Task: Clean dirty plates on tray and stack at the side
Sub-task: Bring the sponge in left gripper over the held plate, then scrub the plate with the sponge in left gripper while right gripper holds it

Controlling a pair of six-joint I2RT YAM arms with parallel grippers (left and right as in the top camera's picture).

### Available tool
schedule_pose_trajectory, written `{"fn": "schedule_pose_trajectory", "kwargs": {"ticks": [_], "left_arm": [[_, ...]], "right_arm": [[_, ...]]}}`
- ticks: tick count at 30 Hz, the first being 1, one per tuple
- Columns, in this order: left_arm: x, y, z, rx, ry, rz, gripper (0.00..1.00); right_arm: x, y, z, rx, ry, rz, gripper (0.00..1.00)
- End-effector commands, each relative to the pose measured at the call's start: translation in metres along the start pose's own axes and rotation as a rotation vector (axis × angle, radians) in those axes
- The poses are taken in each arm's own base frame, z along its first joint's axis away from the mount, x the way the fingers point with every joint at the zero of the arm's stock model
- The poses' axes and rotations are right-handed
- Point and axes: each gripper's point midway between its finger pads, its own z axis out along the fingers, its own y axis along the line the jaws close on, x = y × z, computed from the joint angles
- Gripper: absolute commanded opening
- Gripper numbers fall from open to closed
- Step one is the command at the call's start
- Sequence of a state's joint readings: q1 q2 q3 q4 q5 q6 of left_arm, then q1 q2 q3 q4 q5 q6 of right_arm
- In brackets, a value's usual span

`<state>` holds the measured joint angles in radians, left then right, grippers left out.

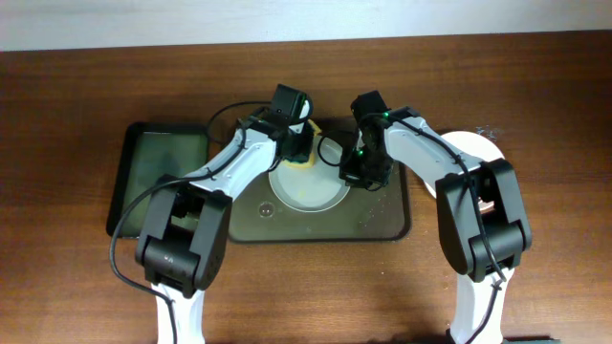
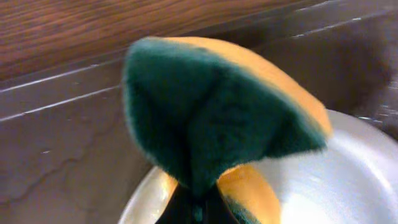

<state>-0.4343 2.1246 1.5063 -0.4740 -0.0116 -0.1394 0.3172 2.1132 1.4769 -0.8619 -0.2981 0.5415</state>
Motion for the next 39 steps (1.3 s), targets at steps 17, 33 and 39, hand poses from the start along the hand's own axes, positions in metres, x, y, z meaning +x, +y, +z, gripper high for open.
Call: {"fn": "schedule_pose_trajectory", "kwargs": {"ticks": [17,33,39], "left_arm": [[0.133,-0.069,-0.050,0.584,0.567,0.120,0.00],[0.053,0.032,0.004,-0.152,0.222,-0.307,0.00],[0.097,-0.006,-0.014,0.074,0.457,-0.174,0.00]], "right_arm": [[0.014,-0.008,0.037,-0.107,0.112,0.004,0.04],[0.012,-0.009,0.038,-0.099,0.104,0.002,0.04],[0.012,-0.009,0.038,-0.099,0.104,0.001,0.04]]}}
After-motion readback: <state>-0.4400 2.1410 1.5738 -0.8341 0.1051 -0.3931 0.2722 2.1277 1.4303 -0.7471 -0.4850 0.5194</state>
